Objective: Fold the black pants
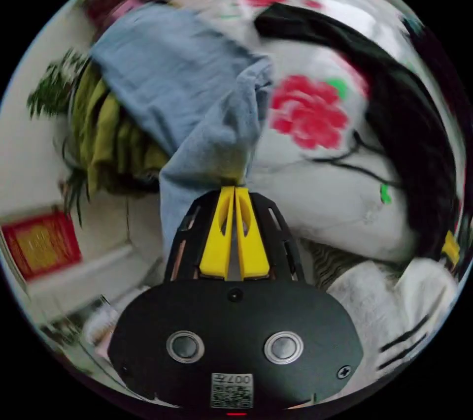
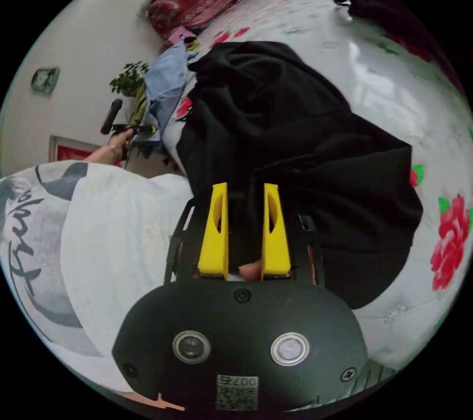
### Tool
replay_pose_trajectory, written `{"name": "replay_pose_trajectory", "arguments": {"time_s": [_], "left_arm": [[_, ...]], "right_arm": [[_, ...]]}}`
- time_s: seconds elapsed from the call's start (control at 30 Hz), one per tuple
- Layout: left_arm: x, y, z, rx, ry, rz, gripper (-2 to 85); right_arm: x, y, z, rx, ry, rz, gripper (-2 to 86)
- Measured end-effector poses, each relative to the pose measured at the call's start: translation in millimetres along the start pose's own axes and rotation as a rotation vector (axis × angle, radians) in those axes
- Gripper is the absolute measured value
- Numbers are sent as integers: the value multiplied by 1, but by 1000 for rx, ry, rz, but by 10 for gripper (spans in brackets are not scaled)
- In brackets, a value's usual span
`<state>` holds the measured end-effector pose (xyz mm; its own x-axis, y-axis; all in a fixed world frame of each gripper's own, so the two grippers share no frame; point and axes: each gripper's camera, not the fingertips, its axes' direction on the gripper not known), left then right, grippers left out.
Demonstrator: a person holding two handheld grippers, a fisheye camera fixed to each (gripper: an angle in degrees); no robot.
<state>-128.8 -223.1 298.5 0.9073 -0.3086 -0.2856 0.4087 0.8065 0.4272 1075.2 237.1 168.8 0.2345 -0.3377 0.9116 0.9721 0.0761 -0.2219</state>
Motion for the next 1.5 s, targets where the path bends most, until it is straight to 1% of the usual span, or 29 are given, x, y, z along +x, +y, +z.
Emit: {"name": "replay_pose_trajectory", "arguments": {"time_s": [0.03,0.07,0.1,0.13,0.2,0.27,0.33,0.37,0.43,0.53,0.6,0.67,0.7,0.73,0.77,0.87,0.9,0.93,0.97,1.0,1.07,1.13,1.17,1.23,1.27,1.33,1.4,1.43,1.5], "left_arm": [[-39,7,-11,29,52,-164,-8],[-54,13,-20,67,60,-227,-7],[-73,28,-40,161,86,-286,-5],[-79,43,-59,263,132,-288,-1],[-69,65,-80,379,208,-252,13],[-41,79,-86,435,349,-159,30],[15,85,-69,399,602,-8,60],[31,84,-61,367,663,29,70],[100,78,-27,213,792,158,97],[168,68,4,83,811,287,101],[185,61,14,49,827,292,97],[188,49,16,36,853,297,84],[188,42,17,11,869,314,54],[184,37,15,0,889,329,8],[179,35,13,5,899,323,4],[126,38,-24,197,1082,271,-7],[97,43,-45,305,1123,267,-8],[68,50,-66,402,1121,268,-8],[54,53,-75,445,1114,270,-8],[28,58,-89,513,1098,272,-7],[4,63,-98,548,1051,262,-4],[7,65,-87,497,952,257,9],[13,65,-80,471,946,253,14],[51,65,-41,347,1005,247,86],[65,64,-28,305,1029,249,98],[126,58,25,56,1090,271,144],[162,55,44,-43,1075,308,136],[169,54,40,-14,1007,317,124],[176,43,34,-32,966,373,92]], "right_arm": [[-6,0,3,-10,-43,-41,94],[-9,3,-1,7,-72,-81,93],[-10,6,-6,27,-75,-93,93],[-9,13,-21,82,-61,-100,92],[1,32,-53,216,-14,-62,92],[28,67,-96,404,57,84,92],[54,95,-116,480,96,204,93],[70,109,-121,485,110,267,93],[88,124,-118,448,114,329,92],[93,131,-93,355,116,330,86],[88,126,-69,285,103,308,76],[72,122,-51,303,177,273,37],[69,118,-47,277,172,265,27],[67,110,-40,226,146,271,14],[60,107,-43,245,163,255,7],[34,112,-87,416,246,170,0],[30,116,-100,456,247,163,-1],[21,124,-128,546,249,140,-2],[9,132,-156,613,244,98,-2],[2,135,-168,641,244,74,-3],[-33,146,-208,762,245,-48,-3],[-56,146,-220,798,251,-136,-3],[-65,142,-219,799,249,-162,-3],[-69,133,-206,778,246,-158,-3],[-66,127,-193,744,221,-123,-3],[-63,121,-173,696,177,-82,-3],[-62,120,-161,670,166,-45,-4],[-62,121,-159,664,164,-30,-4],[-62,126,-169,679,186,-11,-4]]}}
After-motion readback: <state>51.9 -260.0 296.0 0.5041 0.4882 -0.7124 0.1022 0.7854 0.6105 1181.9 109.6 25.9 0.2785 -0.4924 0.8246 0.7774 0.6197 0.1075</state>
